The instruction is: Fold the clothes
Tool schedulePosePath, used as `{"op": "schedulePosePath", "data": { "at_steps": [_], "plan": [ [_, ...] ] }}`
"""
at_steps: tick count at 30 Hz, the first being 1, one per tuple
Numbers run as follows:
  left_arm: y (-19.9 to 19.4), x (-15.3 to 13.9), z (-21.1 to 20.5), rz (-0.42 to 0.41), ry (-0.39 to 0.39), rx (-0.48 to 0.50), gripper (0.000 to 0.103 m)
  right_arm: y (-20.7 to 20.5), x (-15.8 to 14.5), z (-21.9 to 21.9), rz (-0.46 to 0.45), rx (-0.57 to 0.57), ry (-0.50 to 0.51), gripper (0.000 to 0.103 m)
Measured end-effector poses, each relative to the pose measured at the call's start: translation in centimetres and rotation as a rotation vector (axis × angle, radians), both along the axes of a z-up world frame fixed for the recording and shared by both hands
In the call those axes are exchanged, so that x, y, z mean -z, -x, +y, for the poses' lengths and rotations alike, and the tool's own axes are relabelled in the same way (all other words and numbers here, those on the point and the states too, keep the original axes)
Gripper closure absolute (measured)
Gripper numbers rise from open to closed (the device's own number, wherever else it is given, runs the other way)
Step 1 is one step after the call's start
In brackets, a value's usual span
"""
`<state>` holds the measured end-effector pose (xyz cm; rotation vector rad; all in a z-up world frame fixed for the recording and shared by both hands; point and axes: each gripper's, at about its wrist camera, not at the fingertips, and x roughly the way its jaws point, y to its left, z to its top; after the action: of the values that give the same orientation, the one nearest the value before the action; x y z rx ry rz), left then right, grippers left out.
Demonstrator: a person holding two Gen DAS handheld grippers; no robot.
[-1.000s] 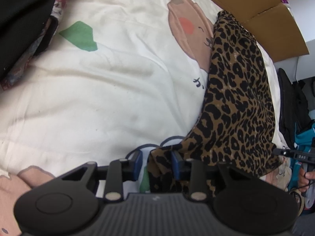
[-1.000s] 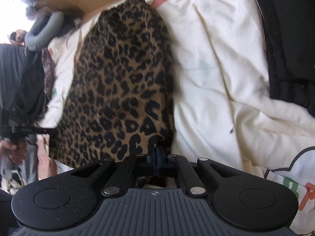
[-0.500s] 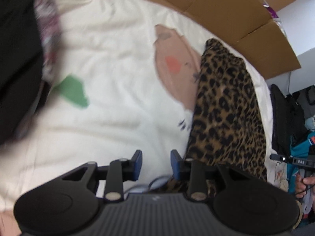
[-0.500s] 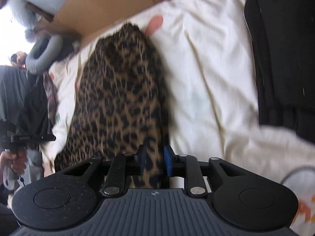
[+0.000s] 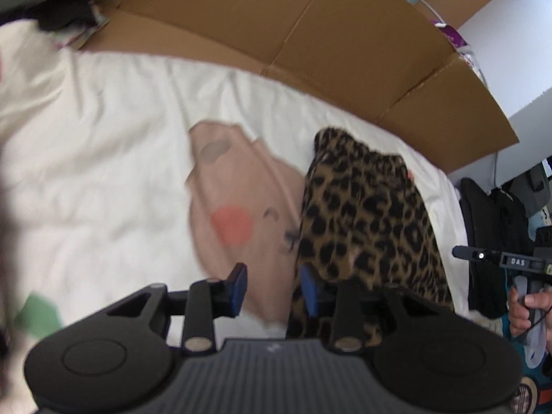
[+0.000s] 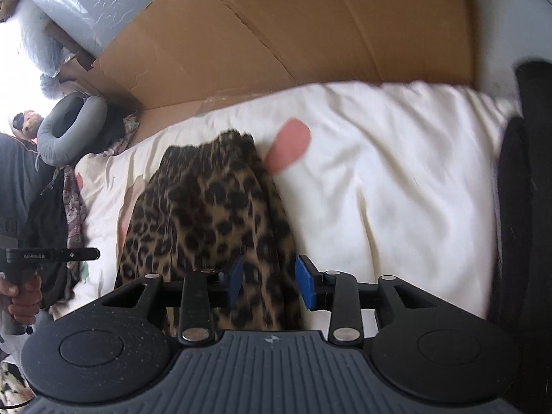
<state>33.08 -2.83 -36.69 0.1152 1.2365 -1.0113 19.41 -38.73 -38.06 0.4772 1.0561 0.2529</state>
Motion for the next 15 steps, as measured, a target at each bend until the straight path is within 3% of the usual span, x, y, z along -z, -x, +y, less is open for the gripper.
{"op": "schedulePosePath", "data": {
  "at_steps": [15],
  "plan": [
    [-1.0, 0.2, -7.9, -0.090, 0.055, 0.049, 0.062, -9.2, 0.2, 2.5, -0.065, -0.041, 0.007, 0.062]
  ]
}}
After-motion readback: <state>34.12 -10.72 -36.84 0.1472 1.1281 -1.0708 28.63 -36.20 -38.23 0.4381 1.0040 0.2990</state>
